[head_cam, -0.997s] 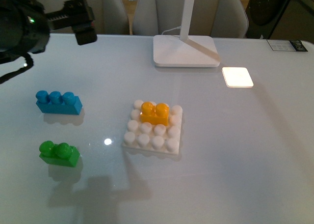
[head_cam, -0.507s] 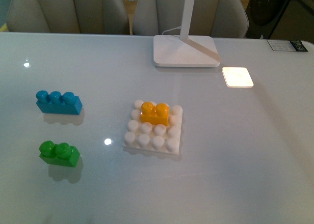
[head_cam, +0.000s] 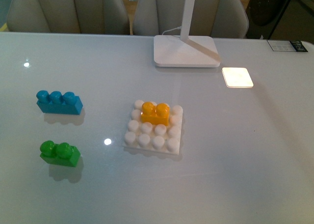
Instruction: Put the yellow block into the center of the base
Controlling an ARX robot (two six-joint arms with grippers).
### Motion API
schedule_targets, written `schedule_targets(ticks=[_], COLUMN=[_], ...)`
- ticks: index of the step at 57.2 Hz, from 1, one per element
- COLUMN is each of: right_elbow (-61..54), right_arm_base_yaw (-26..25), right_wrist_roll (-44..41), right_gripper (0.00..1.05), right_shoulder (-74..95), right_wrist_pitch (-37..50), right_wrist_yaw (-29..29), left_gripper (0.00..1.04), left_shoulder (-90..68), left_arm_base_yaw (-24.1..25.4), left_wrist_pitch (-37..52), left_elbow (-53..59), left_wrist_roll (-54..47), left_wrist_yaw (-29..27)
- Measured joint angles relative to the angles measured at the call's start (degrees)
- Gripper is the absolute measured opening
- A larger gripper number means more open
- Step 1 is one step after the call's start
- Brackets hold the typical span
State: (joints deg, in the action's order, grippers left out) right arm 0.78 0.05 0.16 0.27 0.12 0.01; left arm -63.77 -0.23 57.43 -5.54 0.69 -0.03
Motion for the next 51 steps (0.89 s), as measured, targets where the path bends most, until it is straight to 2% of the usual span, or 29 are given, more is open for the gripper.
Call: schedule_targets(ticks=[30,51], right_elbow=[0.0,0.0], right_arm_base_yaw=[0.0,0.0], right_wrist_roll=[0.0,0.0], right_gripper=[0.96,0.96], right_shoulder=[0.0,0.0], right_wrist_pitch=[0.0,0.0], right_wrist_yaw=[0.02,0.02], left_gripper=[0.03,0.03], left_shoulder=[27.12,40.44], left_arm_base_yaw=[0.02,0.02], left_wrist_pitch=[-21.7,-34.21], left_elbow=[4.85,4.87], left_wrist_roll=[-0.07,-0.07], left_wrist_yaw=[0.04,0.02])
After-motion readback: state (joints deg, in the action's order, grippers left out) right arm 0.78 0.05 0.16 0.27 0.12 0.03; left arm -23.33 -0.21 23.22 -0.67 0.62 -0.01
